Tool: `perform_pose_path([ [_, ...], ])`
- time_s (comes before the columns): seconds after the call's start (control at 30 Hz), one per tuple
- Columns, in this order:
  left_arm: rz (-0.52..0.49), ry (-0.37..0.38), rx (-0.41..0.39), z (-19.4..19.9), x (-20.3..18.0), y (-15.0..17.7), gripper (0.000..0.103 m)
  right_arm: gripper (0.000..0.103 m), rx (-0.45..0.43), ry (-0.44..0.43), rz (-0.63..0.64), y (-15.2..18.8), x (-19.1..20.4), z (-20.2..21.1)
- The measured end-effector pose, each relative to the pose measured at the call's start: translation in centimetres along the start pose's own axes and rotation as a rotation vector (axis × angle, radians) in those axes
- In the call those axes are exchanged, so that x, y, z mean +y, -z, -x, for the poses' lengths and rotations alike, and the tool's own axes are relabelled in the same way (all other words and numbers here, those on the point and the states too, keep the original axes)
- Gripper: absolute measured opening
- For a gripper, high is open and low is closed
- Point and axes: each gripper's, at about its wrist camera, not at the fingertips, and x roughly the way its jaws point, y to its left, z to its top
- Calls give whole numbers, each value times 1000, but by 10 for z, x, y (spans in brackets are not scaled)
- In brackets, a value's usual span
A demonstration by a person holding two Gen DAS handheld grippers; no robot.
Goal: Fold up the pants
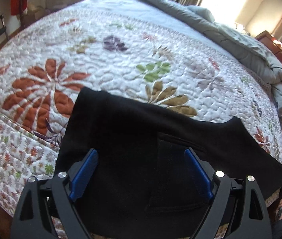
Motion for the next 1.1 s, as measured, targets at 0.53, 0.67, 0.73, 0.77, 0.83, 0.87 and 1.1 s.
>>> perform_pose_path([
  [0.53,24,130,14,-7,30,25,91,9,-61,173,243,8,105,22],
  [0.67,60,177,-6,-4,36,28,91,9,-80,213,337,22,145,28],
  [0.73,57,174,-11,-4,35,28,92,9,-93,231,387,30,167,30],
  [0.77,56,174,-15,-4,34,28,92,9,-98,243,407,34,176,30],
  [0.83,57,178,-18,-4,33,28,95,9,-104,242,439,42,193,32],
  [0.87,58,183,-18,-4,33,28,96,9,-108,248,456,47,201,33],
  [1.1,95,226,-29,-2,40,29,97,9,-125,276,552,76,246,34],
])
